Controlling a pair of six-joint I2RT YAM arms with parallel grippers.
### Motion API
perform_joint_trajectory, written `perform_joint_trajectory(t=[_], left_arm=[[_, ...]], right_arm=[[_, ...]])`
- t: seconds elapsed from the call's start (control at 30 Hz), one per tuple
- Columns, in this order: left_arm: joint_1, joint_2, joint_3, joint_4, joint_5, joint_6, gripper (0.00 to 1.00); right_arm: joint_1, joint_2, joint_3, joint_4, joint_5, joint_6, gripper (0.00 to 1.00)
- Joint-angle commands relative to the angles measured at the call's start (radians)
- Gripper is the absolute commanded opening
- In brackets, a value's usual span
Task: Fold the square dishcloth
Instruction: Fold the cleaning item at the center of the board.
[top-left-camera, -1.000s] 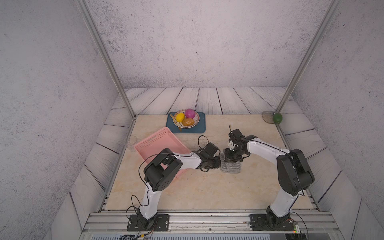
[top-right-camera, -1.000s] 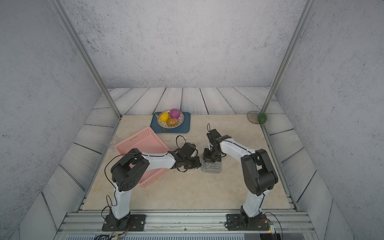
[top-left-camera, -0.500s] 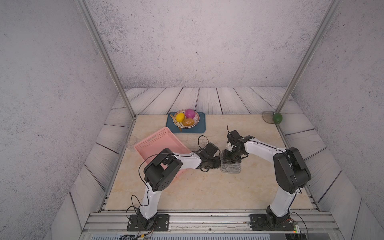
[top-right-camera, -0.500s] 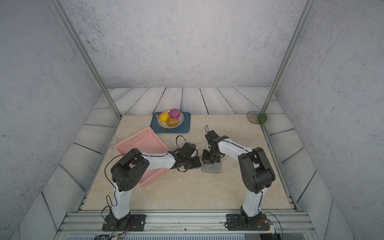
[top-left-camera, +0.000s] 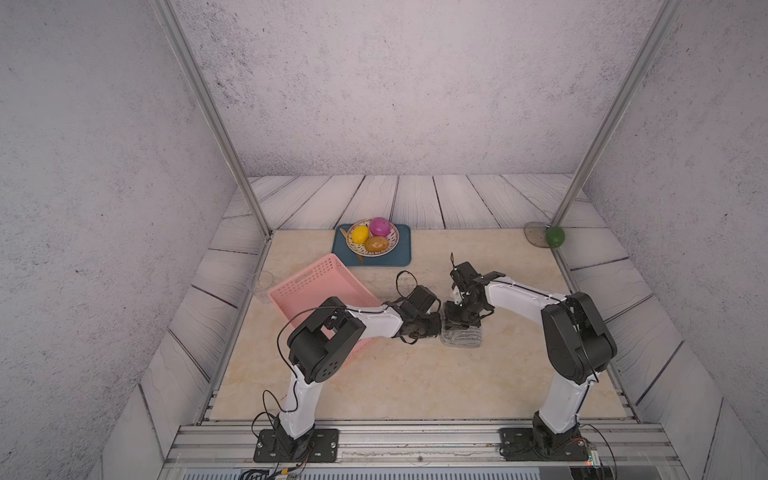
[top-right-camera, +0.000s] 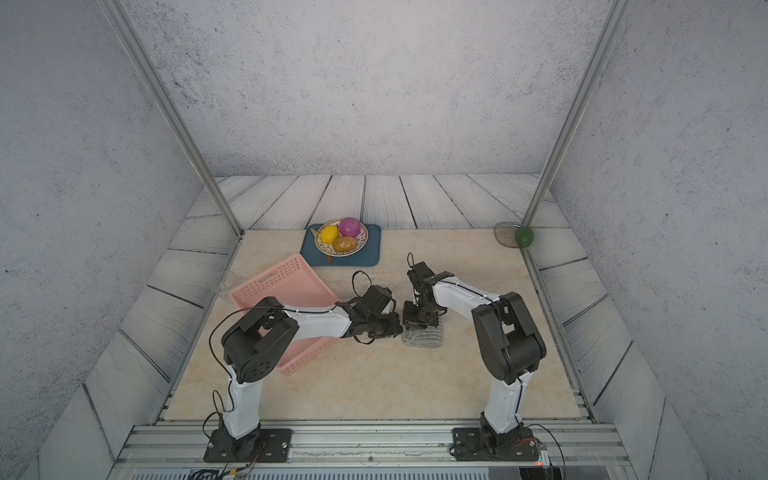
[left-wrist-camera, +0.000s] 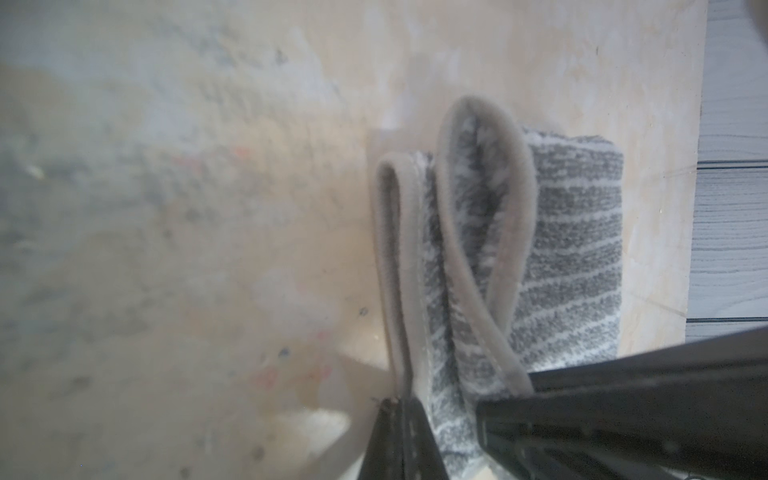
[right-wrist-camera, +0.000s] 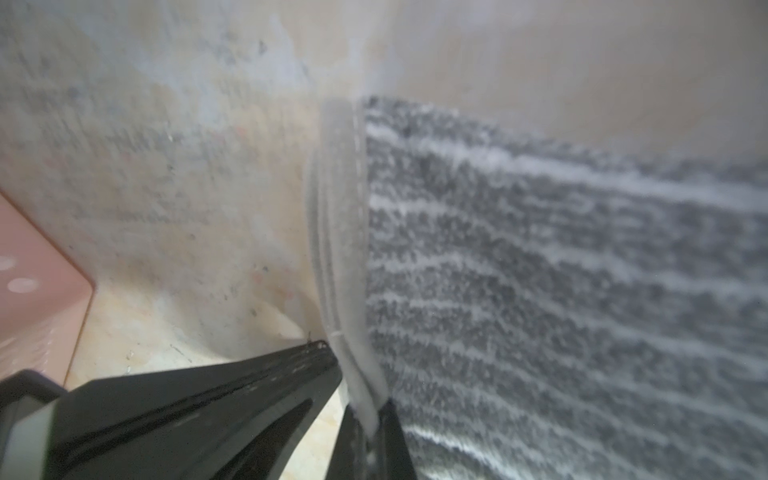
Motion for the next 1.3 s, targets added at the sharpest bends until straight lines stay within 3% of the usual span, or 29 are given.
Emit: perform_joint_trajectory(t=[0.0, 0.23, 0.37, 0.53, 0.73, 1.27], left_arm=[[-0.008, -0.006, -0.021, -0.05, -0.012, -0.002, 0.0], [-0.009, -0.006, -0.018, -0.056, -0.015, -0.001, 0.0], [-0.009, -0.005, -0.014, -0.059, -0.015, -0.001, 0.0], [-0.008, -0.013, -0.02, -0.059, -0.02, -0.005, 0.0], [-0.007, -0.017, -0.021, -0.052, -0.018, -0.01, 0.0], [-0.001, 0.005, -0.026, -0.028, 0.002, -0.034, 0.0]], right_arm=[[0.008, -0.034, 0.014, -0.046, -0.017, -0.01, 0.11], [0.007, -0.107, -0.01, -0.075, -0.03, -0.021, 0.23], [0.008, -0.142, -0.017, -0.09, -0.024, -0.025, 0.23], [0.006, -0.144, 0.035, -0.143, 0.099, -0.031, 0.24], [0.006, -0.096, 0.089, -0.133, 0.159, -0.033, 0.27], [0.046, -0.013, 0.08, -0.084, 0.123, -0.027, 0.31]])
